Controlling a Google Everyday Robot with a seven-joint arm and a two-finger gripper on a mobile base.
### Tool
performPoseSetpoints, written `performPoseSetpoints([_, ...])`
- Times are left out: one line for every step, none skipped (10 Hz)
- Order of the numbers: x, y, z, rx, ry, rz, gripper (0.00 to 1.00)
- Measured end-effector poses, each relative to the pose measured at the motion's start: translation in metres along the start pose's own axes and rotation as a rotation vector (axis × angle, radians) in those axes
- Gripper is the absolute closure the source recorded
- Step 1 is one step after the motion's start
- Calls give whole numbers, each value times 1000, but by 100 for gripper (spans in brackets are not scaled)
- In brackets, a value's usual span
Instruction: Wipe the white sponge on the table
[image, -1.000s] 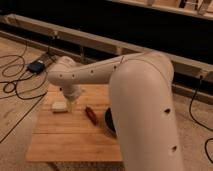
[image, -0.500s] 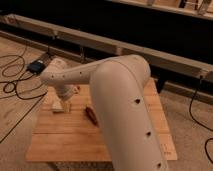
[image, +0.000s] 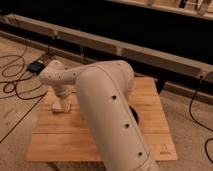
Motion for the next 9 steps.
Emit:
performPoseSetpoints([-3,-1,5,-3,5,-6,20])
performPoseSetpoints([-7,0,13,-8,11,-13,20])
performPoseSetpoints([-10,1,18,-13,16,-19,20])
performPoseSetpoints([-12,3,23,-17,20,-24,20])
performPoseSetpoints([-13,6,29,-23,25,-29,20])
performPoseSetpoints([-15,10,35,-29,29,-37,20])
performPoseSetpoints([-16,13,39,-31,32,-42,20])
performPoseSetpoints([-21,15,42,-32,25,-47,23])
performPoseSetpoints([-24,16,43,-32,22,-49,30])
